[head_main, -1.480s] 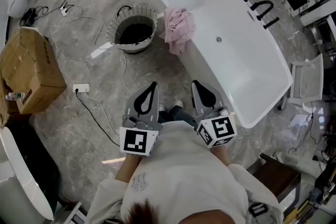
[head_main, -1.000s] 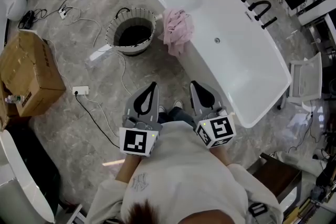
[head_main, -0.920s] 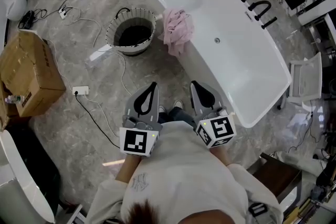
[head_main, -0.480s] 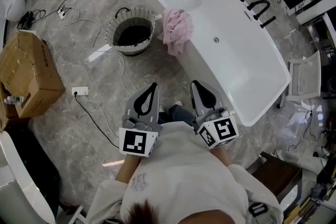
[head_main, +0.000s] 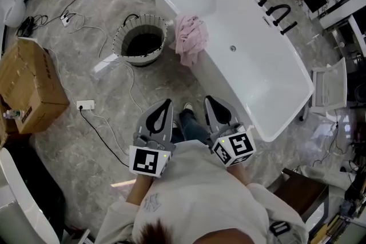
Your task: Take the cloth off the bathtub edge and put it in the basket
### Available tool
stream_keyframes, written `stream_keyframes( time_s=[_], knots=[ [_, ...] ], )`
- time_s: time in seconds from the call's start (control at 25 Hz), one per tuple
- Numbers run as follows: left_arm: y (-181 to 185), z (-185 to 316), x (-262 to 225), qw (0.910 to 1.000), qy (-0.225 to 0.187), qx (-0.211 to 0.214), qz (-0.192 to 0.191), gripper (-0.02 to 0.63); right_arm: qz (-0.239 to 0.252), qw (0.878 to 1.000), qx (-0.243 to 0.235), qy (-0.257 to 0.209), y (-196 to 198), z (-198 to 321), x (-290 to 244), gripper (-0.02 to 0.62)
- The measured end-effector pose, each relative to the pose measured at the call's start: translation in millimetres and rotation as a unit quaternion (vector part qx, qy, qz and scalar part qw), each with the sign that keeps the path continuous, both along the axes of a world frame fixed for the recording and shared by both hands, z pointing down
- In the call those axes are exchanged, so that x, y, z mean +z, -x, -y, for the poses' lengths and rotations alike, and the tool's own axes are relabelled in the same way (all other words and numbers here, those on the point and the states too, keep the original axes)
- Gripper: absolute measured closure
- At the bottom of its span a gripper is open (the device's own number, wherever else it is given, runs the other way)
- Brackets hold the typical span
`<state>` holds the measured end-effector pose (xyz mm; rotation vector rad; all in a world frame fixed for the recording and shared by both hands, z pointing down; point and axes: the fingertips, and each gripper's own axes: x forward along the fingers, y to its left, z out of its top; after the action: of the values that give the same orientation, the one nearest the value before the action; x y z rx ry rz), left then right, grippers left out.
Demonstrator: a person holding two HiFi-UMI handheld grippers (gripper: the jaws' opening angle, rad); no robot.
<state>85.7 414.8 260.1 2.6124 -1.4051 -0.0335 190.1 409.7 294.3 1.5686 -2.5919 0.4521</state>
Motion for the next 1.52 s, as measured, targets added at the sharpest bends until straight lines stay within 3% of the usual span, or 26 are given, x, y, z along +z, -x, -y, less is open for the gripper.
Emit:
stream_keyframes(
  time_s=[0.24,0.48,0.68,1.2,1.52],
  knots=[
    [11.5,16.8,20.7,0.9992,0.011,-0.017,0.035,0.592,0.008,1.0,-0.015,0.023,-1.6,17.1,7.7,0.595],
    [-0.8,50.9,20.0,0.9992,0.017,-0.026,0.023,0.592,0.028,0.998,-0.043,0.025,-5.8,46.9,8.1,0.595],
    [-15.7,77.4,21.5,0.9988,0.018,-0.036,0.029,0.592,0.014,0.997,-0.068,0.014,-15.9,75.5,8.0,0.595],
    [-57.4,135.5,8.4,0.9976,-0.014,-0.064,0.024,0.592,0.005,0.997,-0.075,0.002,-62.5,139.4,8.8,0.595],
    [-58.7,145.4,1.0,0.9955,-0.023,-0.088,0.026,0.592,0.005,0.997,-0.083,0.0,-64.0,151.7,8.9,0.595]
  ],
)
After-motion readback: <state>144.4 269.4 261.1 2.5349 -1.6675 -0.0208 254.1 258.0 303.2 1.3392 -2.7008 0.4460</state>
